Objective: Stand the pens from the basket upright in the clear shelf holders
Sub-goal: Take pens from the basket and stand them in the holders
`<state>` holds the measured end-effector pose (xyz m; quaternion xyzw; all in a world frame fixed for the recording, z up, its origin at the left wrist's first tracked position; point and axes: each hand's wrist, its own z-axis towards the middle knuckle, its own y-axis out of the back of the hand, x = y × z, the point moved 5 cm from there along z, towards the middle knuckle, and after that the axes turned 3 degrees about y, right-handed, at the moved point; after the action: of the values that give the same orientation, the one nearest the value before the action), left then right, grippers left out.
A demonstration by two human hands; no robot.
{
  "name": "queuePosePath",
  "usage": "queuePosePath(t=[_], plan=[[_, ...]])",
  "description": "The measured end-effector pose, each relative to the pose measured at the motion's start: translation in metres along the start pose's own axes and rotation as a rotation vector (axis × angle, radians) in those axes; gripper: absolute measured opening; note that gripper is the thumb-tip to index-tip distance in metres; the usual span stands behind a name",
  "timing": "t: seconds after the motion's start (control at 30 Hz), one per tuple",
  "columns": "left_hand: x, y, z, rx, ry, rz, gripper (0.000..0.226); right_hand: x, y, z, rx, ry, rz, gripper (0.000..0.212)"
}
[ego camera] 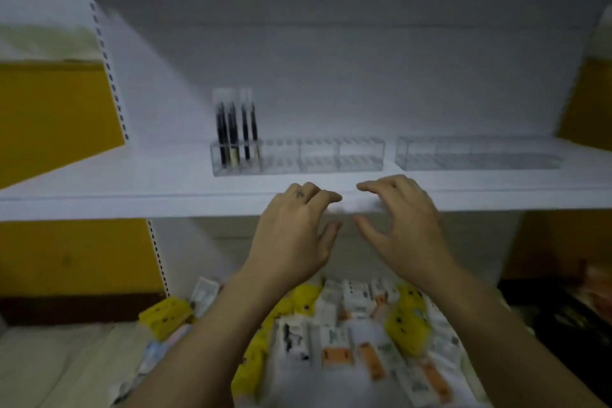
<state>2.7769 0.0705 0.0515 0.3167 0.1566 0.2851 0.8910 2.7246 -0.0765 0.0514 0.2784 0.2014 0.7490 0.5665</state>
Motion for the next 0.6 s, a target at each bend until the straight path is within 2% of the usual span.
queuePosePath(t=[0.1,0.17,0.3,0.47,0.6], plan=[[-0.024,-0.039,-0.034,0.072,0.008,-0.094,0.025,-0.028,-0.001,-0.062,-0.032,-0.094,0.023,0.030],[-0.035,-0.073,-0.059,0.211,0.053,-0.154,0.027,-0.048,-0.012,-0.102,0.013,-0.179,0.005,0.025],[-0.051,-0.145,-0.108,0.490,0.130,-0.184,0.037,-0.086,-0.051,-0.172,0.229,-0.333,-0.013,0.028],[-0.061,-0.228,-0.176,0.827,0.206,-0.205,0.047,-0.124,-0.110,-0.256,0.569,-0.582,-0.001,0.050],[-0.061,-0.282,-0.241,1.029,0.326,-0.261,0.040,-0.142,-0.152,-0.327,0.769,-0.779,0.087,0.042]])
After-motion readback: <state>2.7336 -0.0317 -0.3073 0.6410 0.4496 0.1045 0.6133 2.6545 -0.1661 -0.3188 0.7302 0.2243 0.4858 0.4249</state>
